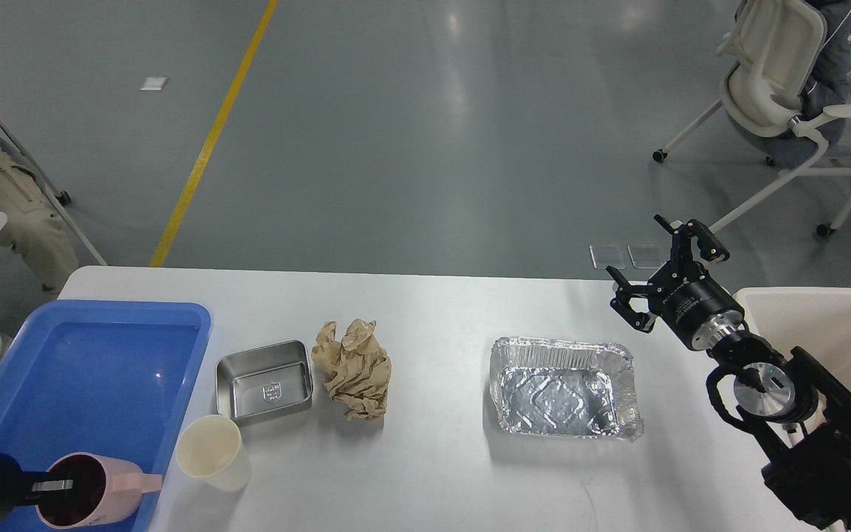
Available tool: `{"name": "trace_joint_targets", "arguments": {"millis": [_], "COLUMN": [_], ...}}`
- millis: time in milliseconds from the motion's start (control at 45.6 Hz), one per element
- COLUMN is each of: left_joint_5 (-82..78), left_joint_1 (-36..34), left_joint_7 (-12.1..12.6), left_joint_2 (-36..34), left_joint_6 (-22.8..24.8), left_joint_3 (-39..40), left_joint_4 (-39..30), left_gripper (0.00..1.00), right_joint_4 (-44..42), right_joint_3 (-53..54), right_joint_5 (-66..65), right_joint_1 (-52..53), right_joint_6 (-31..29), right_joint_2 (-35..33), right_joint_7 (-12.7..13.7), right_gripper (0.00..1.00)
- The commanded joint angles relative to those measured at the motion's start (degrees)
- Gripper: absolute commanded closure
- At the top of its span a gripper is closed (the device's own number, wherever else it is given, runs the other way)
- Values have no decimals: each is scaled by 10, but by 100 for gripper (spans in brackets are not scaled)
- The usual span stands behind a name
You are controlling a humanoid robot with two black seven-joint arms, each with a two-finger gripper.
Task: Tidy desktop
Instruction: 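Lower the mug into the blue tray and open the left gripper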
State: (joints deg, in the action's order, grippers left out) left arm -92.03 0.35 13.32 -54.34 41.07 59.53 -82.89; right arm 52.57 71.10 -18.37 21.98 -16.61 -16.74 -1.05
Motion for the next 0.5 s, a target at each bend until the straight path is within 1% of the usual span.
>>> {"name": "trace_joint_targets", "arguments": {"millis": [0, 22, 66, 175, 329, 394, 482], "left_joint_5": [41, 46, 53, 66, 122, 166, 236], "left_joint_1": [-4, -4, -4, -4, -4, -4, -5], "left_joint_7": [6, 6, 5, 6, 5, 5, 8], "left_joint_2": [-2, -2, -2, -2, -6, -9, -5], "left_joint_6": [-6, -6, -6, -5, -2, -5, -9], "left_joint_3": [8, 12, 22, 49, 94, 140, 223], "left_joint_4": [4, 4, 4, 8, 16, 16, 17], "left_gripper": [33, 26, 18, 7, 4, 3, 3], "right_joint_4": [0, 0, 1, 0, -4, -5, -5], "right_joint_3": [0, 0, 0, -1, -1, -1, -2], "right_joint_5": [0, 0, 0, 0, 0, 0, 0], "right_joint_1": [0, 0, 0, 0, -1, 0, 0], "right_joint_6": [0, 0, 0, 0, 0, 0, 0], "right_joint_2": [0, 0, 0, -1, 0, 1, 1], "right_joint_7": [0, 0, 0, 0, 0, 0, 0], "right_gripper": [0, 0, 0, 0, 0, 0, 0]}}
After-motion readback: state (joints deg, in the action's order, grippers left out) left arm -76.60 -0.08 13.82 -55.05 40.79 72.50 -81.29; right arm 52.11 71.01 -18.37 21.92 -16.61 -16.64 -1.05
